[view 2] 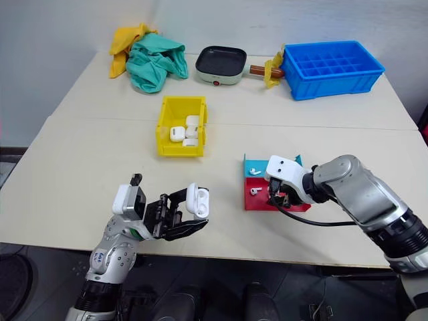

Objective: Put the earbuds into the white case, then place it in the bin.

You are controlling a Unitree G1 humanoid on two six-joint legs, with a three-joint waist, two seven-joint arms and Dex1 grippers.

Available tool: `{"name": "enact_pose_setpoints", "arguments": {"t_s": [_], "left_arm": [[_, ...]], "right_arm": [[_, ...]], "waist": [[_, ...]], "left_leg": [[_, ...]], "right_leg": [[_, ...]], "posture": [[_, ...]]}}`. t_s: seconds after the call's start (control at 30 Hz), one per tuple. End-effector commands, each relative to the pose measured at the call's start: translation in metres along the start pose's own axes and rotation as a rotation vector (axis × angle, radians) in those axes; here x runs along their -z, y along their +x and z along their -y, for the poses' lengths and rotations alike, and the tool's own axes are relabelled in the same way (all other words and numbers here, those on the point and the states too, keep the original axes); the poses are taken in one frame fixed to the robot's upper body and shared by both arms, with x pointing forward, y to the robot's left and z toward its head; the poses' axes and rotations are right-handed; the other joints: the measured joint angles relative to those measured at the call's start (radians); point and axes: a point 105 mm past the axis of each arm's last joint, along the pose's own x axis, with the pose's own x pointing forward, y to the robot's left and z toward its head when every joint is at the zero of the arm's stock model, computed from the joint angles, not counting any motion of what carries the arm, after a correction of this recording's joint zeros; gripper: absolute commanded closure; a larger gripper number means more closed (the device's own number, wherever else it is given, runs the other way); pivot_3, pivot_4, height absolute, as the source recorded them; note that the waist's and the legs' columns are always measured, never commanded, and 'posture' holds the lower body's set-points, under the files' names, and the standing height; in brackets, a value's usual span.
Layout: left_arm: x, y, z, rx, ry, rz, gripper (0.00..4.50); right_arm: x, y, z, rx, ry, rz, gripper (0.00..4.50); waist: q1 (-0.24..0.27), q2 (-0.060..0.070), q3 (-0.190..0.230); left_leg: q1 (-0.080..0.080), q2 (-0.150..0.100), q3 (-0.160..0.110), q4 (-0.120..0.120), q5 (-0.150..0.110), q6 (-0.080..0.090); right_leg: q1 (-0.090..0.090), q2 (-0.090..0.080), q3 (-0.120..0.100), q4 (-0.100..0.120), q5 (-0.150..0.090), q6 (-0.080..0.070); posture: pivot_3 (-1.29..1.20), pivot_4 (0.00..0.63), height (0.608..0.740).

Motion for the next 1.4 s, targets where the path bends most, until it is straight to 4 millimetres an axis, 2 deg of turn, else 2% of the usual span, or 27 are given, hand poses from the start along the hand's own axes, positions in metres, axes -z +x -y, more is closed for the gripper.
{"name": "enact_pose_setpoints", "arguments": {"t_s": [0.03,0.53,0.93,1.03,1.1,1.13,1.3,1.4], "left_arm": [[-0.006,0.003,0.002,0.022,0.036,-0.003,1.7],[-0.005,0.0,0.001,0.027,0.04,-0.019,1.7],[-0.006,-0.001,-0.006,0.016,0.063,-0.024,1.7],[-0.006,-0.002,-0.006,0.014,0.066,-0.024,1.7],[-0.006,-0.002,-0.006,0.013,0.069,-0.024,1.7],[-0.006,-0.002,-0.007,0.013,0.07,-0.024,1.7],[-0.009,0.0,-0.005,0.033,0.069,-0.006,1.7],[-0.014,0.007,-0.005,0.053,0.047,0.041,1.7]], "right_arm": [[0.001,0.0,0.002,0.01,-0.02,0.001,2.76],[0.015,0.004,0.004,0.011,-0.014,-0.025,2.76],[0.017,0.006,0.002,-0.01,-0.018,-0.035,2.76],[0.017,0.007,0.002,-0.014,-0.016,-0.034,3.32],[0.017,0.007,0.001,-0.015,-0.016,-0.033,3.94],[0.017,0.007,0.002,-0.011,-0.015,-0.031,4.05],[0.013,0.003,0.003,0.0,-0.003,0.0,4.05],[-0.007,-0.011,0.0,-0.028,0.014,0.16,4.05]], "waist": [[0.0,0.0,0.0],[0.0,0.0,0.0],[0.0,0.0,0.0],[0.0,0.0,0.0],[0.0,0.0,0.0],[0.0,0.0,0.0],[0.0,0.0,0.0],[0.001,0.0,0.0]], "left_leg": [[0.0,0.0,0.0,0.0,0.0,0.0],[0.0,0.0,0.0,0.0,0.0,0.0],[0.0,0.0,0.0,0.0,0.0,0.0],[0.0,0.0,0.0,0.0,0.0,0.0],[0.0,0.0,0.0,0.0,0.0,0.0],[0.0,0.0,0.0,0.0,0.0,0.0],[0.0,0.0,0.0,0.0,0.0,0.0],[0.0,0.0,0.0,0.0,0.0,0.0]], "right_leg": [[0.0,0.0,0.0,0.0,0.0,0.0],[0.0,0.0,0.0,0.0,0.0,0.0],[0.0,0.0,0.0,0.0,0.0,0.0],[0.0,0.0,0.0,0.0,0.0,0.0],[0.0,0.0,0.0,0.0,0.0,0.0],[0.0,0.0,0.0,0.0,0.0,0.0],[0.0,0.0,0.0,0.0,0.0,0.0],[0.0,0.0,0.0,0.0,0.0,0.0]], "posture": [[0.0,0.15,0.74],[0.0,0.15,0.74],[0.0,0.15,0.74],[0.0,0.15,0.74],[0.0,0.15,0.74],[0.0,0.15,0.74],[0.0,0.15,0.74],[0.0,0.15,0.74]]}}
